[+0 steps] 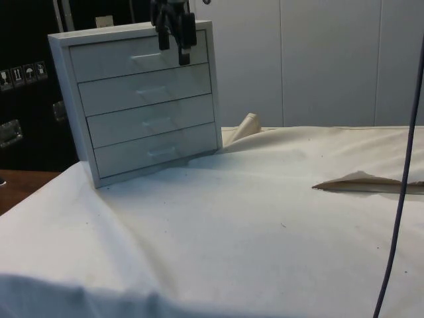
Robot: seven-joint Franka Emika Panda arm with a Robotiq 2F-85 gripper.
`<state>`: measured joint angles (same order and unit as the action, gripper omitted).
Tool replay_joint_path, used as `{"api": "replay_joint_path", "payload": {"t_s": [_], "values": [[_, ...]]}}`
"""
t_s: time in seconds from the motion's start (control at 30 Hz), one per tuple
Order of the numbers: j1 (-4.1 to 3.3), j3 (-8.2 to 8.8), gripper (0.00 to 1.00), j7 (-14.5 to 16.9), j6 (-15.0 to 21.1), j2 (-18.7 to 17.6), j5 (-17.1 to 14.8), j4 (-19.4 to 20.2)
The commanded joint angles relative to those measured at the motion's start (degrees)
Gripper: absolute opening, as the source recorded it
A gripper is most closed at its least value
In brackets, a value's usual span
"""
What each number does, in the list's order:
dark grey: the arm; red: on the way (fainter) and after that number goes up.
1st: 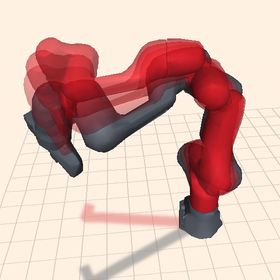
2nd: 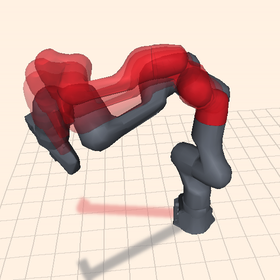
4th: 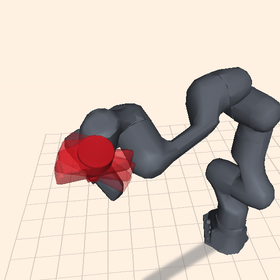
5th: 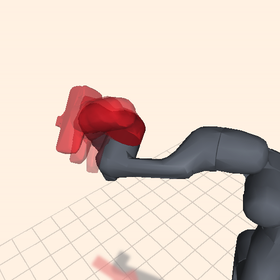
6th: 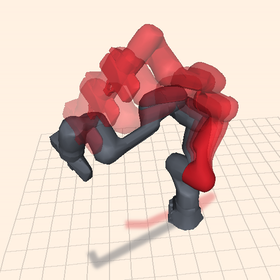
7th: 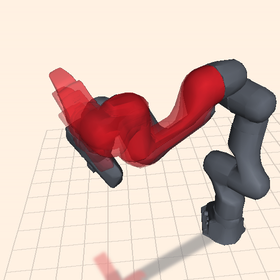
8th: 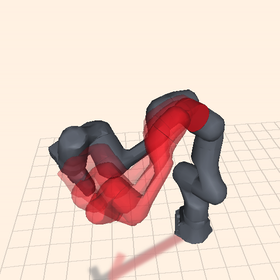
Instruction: Open the drawer, then close it.
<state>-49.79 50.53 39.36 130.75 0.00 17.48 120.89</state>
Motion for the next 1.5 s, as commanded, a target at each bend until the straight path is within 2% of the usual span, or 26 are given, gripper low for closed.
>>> {"api": "replay_joint_path", "payload": {"t_s": [0.0,0.27,0.3,0.4,0.6,0.63,0.67,0.73,0.87,0.9,0.93,1.13,1.17,1.23,1.43,1.47], "values": [[0.0,0.0,1.0,0.0,0.0,-0.1,0.3,-0.1],[-0.11,-0.4,1.0,-1.0,0.6,-0.6,4.5,-0.3],[-0.11,-0.4,1.0,-0.5,0.0,-0.2,3.7,-0.1],[-0.23,-0.69,1.0,-1.3,0.6,-0.6,5.7,-0.3],[-0.52,-1.55,1.0,-2.5,0.8,-0.7,7.2,-0.1],[-0.4,-1.49,1.0,-1.4,0.1,-0.5,5.9,-0.1],[-0.52,-1.66,1.0,-2.8,0.7,-0.7,7.4,-0.1],[-0.4,-1.89,1.0,-4.3,0.6,-0.7,7.3,-0.2],[-0.52,-2.01,1.0,-6.1,0.5,-1.0,7.0,-0.3],[-0.52,-2.06,1.0,-5.3,0.1,-0.6,6.6,-0.1],[-0.52,-2.12,1.0,-7.0,0.4,-1.1,7.0,-0.5],[-0.57,-2.35,1.0,-9.6,0.2,-1.3,7.2,-1.1],[-0.57,-2.41,1.0,-8.8,0.1,-1.1,6.6,-0.9],[-0.57,-2.52,1.0,-10.9,0.2,-1.5,7.4,-1.7],[-0.63,-2.75,1.0,-13.9,0.3,-1.8,8.2,-2.5],[-0.57,-2.81,1.0,-13.1,0.1,-1.5,7.4,-2.3]]}}
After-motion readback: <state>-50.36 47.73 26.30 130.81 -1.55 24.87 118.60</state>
